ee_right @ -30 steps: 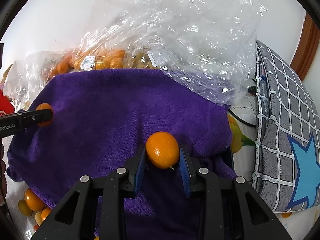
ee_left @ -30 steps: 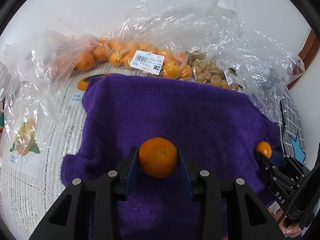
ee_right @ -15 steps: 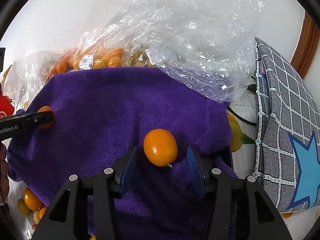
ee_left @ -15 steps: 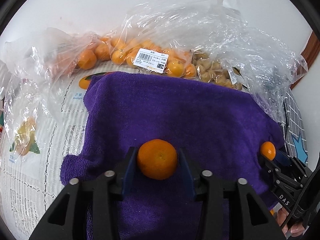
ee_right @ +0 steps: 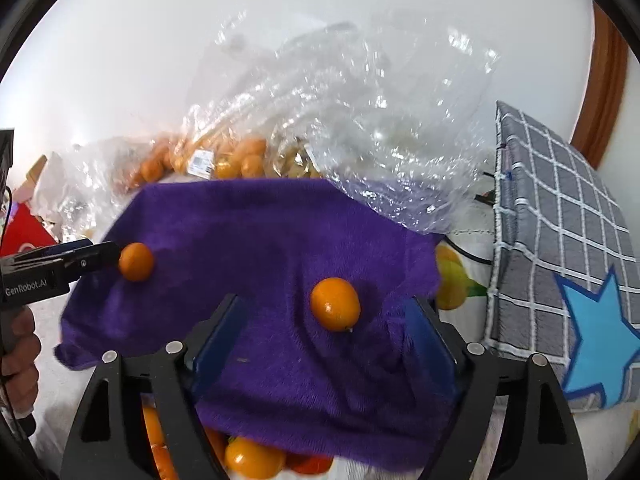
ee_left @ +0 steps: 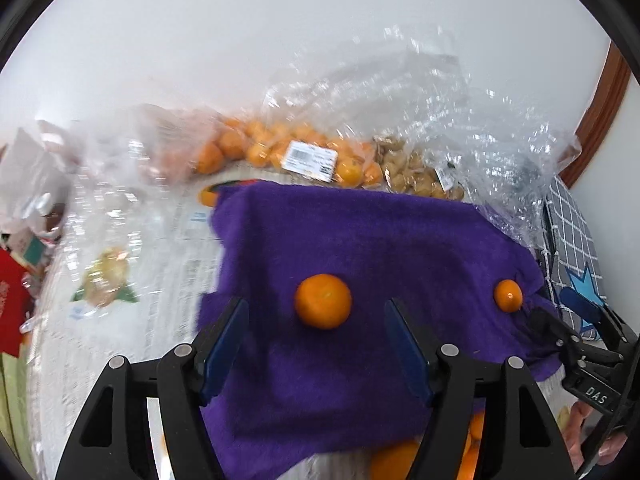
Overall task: Organize fruits
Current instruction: 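Open both tools to set the oranges on the purple towel, then withdraw both tools back toward the fruit row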
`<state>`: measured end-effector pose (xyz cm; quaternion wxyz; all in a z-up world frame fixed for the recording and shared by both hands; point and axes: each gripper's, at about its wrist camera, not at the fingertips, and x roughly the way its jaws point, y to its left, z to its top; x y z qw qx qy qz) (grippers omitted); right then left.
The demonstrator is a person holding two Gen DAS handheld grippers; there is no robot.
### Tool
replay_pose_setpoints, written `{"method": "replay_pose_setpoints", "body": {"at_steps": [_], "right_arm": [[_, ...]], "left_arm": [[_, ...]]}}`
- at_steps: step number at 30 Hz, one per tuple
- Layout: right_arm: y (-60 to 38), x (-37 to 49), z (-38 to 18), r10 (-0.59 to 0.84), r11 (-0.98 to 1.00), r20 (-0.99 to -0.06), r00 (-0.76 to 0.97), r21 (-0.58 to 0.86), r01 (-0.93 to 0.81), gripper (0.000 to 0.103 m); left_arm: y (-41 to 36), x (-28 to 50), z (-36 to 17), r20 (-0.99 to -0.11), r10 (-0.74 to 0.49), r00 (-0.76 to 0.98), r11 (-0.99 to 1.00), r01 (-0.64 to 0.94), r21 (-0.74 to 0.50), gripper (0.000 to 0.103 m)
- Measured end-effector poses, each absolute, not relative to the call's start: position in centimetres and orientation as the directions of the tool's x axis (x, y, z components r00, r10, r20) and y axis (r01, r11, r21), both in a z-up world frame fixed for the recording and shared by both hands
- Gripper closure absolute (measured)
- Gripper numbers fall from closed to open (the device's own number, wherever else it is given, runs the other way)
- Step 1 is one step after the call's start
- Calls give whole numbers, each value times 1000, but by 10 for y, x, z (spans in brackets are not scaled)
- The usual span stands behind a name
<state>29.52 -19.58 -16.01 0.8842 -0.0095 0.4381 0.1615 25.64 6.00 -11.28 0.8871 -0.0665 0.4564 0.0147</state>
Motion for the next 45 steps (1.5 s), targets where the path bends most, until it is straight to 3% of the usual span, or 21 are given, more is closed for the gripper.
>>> {"method": "replay_pose_setpoints", "body": {"at_steps": [12, 19, 23, 39, 45], "right_arm": [[-226, 225, -114, 254, 962, -712, 655, 115, -248, 22], [-241, 189, -106, 206, 974, -698, 686, 75, -216, 24], [-247, 175, -109, 237, 967, -725, 647, 113, -227, 34], [-248, 140, -125, 259, 961, -745, 615, 133, -243, 53], [-246, 134, -131, 270, 957, -745, 609, 141, -252, 54]], "left_arm": [[81, 177, -80, -753, -14, 658, 984, -126, -128, 35], [89, 141, -77, -757, -73, 650, 971, -126, -201, 39], [84, 124, -76, -761, -78, 644, 977, -103, -187, 39], [60, 108, -108, -796, -139, 589, 981, -29, -193, 43], [51, 118, -128, -815, -163, 555, 979, -14, -205, 43]]}}
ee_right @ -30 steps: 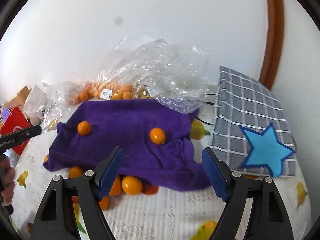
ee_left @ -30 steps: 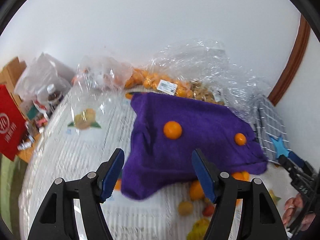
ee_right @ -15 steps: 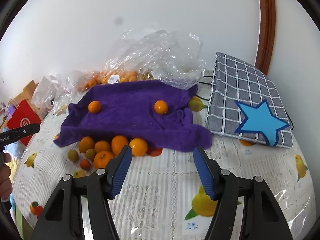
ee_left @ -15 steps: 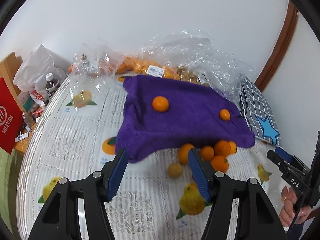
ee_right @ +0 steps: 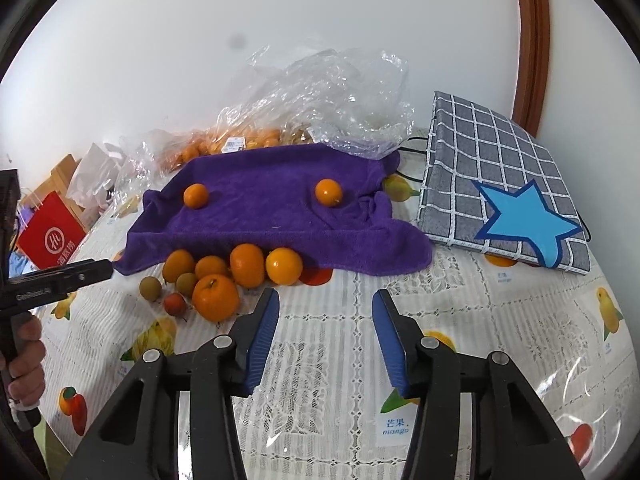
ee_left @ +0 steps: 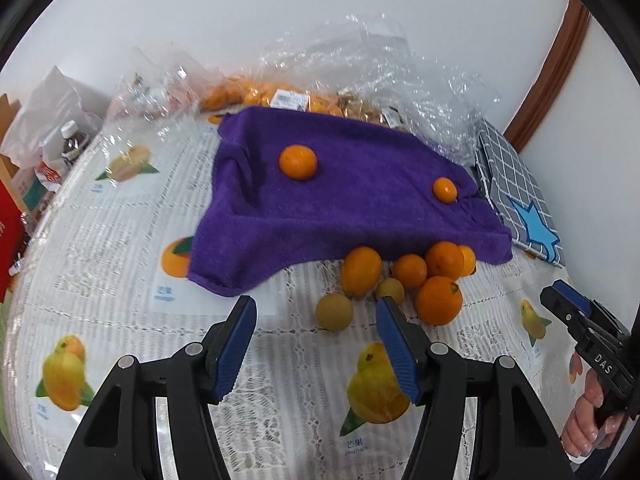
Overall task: Organize fruits
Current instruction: 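Withdraw both tools back toward the fruit row, then grasp a greenish round fruit with the left tool while the right tool grasps an orange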
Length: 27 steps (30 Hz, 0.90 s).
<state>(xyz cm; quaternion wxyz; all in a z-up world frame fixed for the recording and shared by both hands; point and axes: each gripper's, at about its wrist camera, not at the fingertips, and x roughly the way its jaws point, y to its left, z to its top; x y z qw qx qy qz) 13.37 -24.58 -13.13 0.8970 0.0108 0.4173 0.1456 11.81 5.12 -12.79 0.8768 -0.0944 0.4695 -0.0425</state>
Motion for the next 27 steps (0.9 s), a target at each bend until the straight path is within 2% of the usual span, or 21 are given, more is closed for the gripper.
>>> {"method": "replay_pose_setpoints", "body": {"at_steps": [11, 15, 18, 27], "right_arm": [[-248, 144, -148, 254, 963, -771, 584, 142, -231, 54], [-244, 150, -157, 255, 962, -783, 568, 144, -233, 54], [-240, 155, -162, 258, 960, -789, 558, 147, -237, 55], [-215, 179, -174, 285, 948, -799, 529, 153, -280, 58]], "left_arm": [[40, 136, -163, -849, -194, 492, 974, -7, -226, 44], [38, 137, -169, -848, -172, 501, 979, -7, -203, 60], [39, 139, -169, -848, -181, 498, 978, 3, -207, 78], [57, 141, -164, -845, -158, 510, 981, -19, -194, 78]]}}
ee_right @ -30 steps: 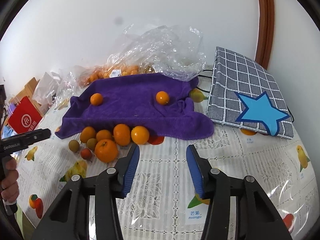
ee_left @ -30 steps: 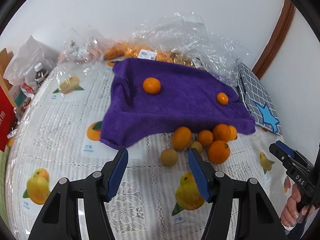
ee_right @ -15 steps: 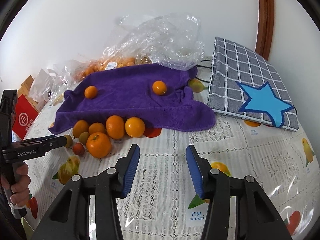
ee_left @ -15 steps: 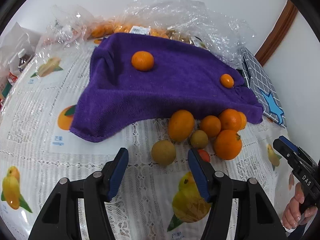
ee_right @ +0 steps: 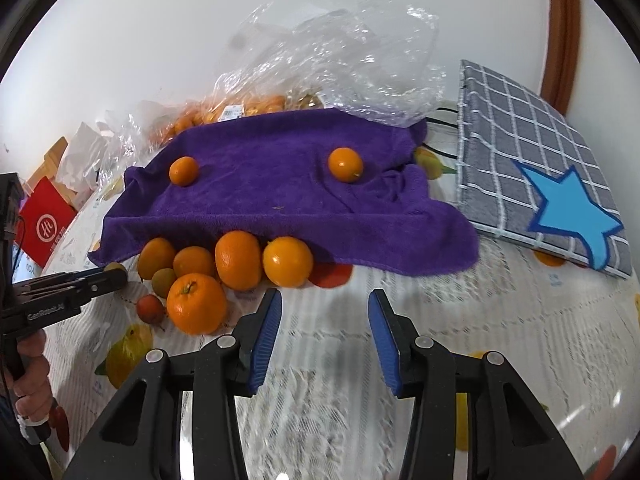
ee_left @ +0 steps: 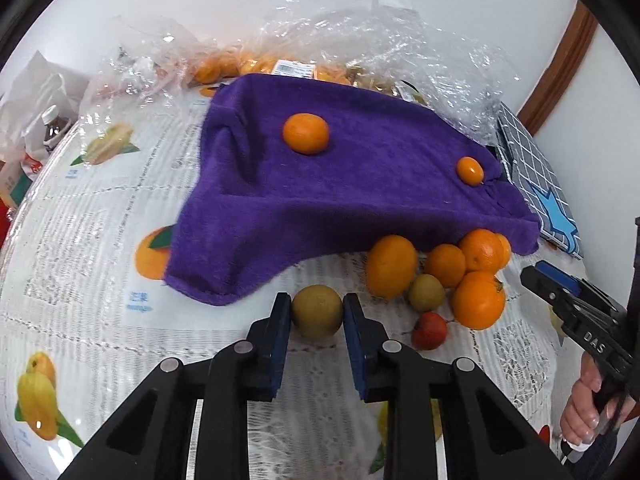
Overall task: Organize fruits
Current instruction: 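Grasp a greenish round fruit with the left tool while the right tool grasps an orange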
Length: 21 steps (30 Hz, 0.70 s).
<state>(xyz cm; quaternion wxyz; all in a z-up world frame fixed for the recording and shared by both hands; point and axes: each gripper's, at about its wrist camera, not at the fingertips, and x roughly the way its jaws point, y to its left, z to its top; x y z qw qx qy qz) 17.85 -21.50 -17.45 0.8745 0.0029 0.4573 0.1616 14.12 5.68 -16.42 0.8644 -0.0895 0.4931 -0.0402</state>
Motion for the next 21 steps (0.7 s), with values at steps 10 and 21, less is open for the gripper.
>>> {"method": "replay_pose_setpoints", "body": {"at_steps": [10, 21], "right_arm": [[-195, 199, -190, 317, 934, -813, 489, 177, -311, 58], [-181, 209, -194, 323, 929, -822, 469, 181, -323, 58]], "left_arm": [[87, 141, -169, -841, -163, 516, 970, -72, -232, 78], [89, 140, -164, -839, -161, 519, 969, -77, -234, 78]]}}
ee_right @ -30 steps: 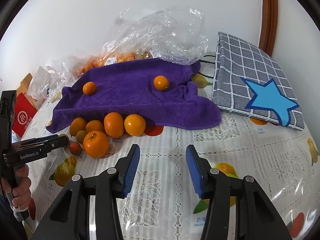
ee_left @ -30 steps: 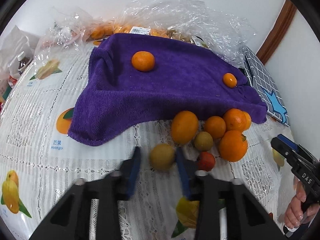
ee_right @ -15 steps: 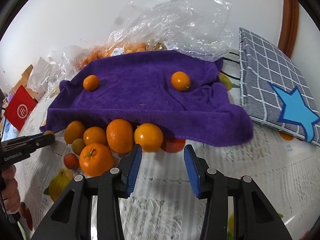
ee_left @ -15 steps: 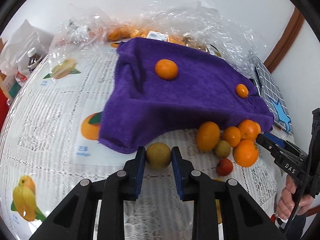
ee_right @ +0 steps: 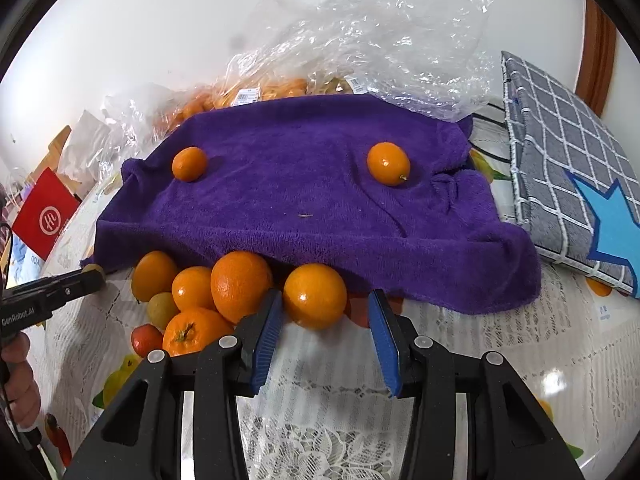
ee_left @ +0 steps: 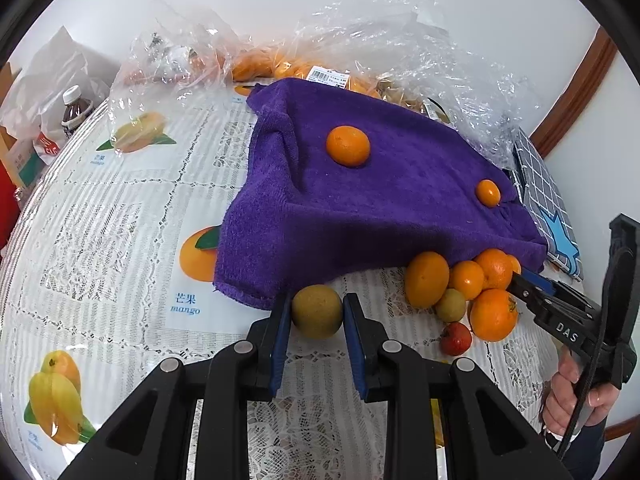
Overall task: Organize fruits
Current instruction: 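Grasp a greenish round fruit with the left tool while the right tool grasps an orange, then carry the greenish fruit and the orange onto the purple towel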
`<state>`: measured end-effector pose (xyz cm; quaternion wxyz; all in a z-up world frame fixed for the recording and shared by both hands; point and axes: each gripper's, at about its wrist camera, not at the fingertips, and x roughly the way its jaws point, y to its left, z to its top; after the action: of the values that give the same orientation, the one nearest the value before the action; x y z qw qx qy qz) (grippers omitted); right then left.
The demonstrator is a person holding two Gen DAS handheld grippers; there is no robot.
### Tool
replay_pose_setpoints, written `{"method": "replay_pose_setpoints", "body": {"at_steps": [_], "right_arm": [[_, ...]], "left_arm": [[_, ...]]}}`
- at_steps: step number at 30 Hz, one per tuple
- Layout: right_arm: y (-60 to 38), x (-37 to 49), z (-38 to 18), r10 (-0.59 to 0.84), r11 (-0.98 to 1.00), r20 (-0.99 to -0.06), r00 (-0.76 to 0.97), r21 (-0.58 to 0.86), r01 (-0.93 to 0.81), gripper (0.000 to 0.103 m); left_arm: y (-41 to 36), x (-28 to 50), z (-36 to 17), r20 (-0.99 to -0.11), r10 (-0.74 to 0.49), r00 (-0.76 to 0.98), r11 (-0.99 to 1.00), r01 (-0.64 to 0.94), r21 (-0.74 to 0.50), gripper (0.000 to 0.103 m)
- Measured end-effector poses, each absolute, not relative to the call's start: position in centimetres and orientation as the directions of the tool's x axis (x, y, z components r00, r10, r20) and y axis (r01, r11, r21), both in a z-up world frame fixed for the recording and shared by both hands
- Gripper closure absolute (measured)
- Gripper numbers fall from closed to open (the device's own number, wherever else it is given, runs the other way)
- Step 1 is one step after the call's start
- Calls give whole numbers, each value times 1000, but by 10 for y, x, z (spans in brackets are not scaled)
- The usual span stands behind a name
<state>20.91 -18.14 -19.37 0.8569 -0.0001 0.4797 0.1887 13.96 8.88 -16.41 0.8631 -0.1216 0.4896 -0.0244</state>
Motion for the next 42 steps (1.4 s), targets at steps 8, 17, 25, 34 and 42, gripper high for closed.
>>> {"method": "replay_pose_setpoints", "body": {"at_steps": [8, 17, 25, 34, 42], "right_arm": [[-176, 206, -193, 323, 926, -817, 477, 169, -338, 70], [-208, 185, -187, 298, 941, -815, 497, 164, -296, 70], [-232, 171, -180, 312, 945, -799, 514, 208, -251, 70], [-248, 162, -163, 324, 945, -770, 550, 233, -230, 70], [-258, 152, -145, 325, 945, -746, 581, 231, -232, 70]], "left_arm": [[94, 133, -163, -841, -148, 520, 968, -100, -232, 78], [92, 127, -154, -834, -151, 531, 965, -102, -240, 78], [83, 118, -139, -822, -155, 547, 965, -94, -245, 78], [76, 109, -115, -798, -145, 585, 967, -87, -240, 78], [70, 103, -104, -783, -152, 603, 966, -78, -247, 78]]}}
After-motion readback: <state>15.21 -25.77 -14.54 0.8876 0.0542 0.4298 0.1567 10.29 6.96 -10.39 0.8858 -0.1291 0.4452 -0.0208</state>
